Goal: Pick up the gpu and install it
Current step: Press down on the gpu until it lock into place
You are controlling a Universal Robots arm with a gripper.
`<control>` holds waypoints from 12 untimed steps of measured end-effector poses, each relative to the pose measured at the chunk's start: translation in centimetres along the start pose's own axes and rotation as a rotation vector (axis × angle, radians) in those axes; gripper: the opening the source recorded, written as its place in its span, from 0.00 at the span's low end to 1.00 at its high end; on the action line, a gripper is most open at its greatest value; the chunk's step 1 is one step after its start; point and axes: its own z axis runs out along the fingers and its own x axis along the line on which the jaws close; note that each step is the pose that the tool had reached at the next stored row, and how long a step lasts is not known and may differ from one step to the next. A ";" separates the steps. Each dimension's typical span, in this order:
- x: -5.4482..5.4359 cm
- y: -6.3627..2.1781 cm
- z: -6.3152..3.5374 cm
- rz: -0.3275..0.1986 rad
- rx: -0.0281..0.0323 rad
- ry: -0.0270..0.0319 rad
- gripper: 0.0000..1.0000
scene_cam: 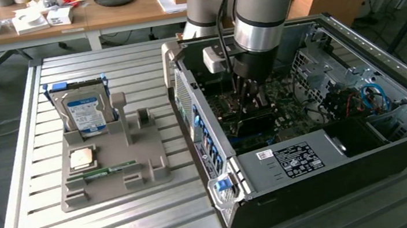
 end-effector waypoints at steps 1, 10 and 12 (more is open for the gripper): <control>0.0 0.00 0.01 0.000 -0.0002 0.0003 0.11; 0.0 0.00 0.07 0.000 0.0001 -0.0003 0.11; 0.0 0.00 0.08 0.000 0.0001 -0.0003 0.11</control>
